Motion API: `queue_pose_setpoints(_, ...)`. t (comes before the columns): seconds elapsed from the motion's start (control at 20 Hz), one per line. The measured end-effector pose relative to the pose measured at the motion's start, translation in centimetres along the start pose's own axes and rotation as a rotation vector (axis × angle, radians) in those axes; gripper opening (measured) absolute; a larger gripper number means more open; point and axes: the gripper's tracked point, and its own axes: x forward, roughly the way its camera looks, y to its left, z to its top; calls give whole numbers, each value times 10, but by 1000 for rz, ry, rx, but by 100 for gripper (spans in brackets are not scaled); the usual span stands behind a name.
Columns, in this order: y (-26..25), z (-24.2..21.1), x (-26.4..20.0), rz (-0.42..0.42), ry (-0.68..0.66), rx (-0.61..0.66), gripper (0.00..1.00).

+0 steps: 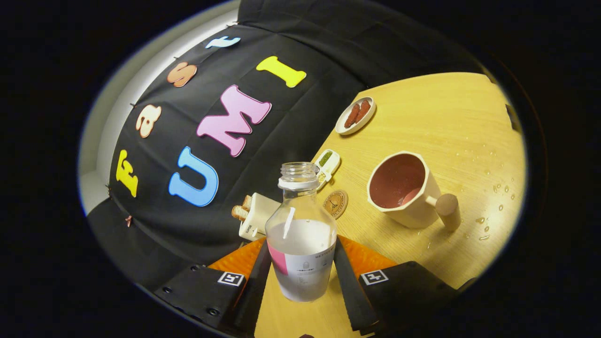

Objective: Take the bottle from table, then pour the juice into the cup, finally place the bottle on the coaster

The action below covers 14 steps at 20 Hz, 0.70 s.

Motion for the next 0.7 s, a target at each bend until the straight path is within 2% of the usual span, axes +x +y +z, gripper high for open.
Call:
queue_pose_setpoints(0.15, 1, 5, 5, 13, -17, 125, 75)
queue_pose_setpoints(0.35, -4, 14, 7, -7, -63, 223, 75)
queue_pose_setpoints(0.7, -11, 8, 13, -19, -29, 427, 75)
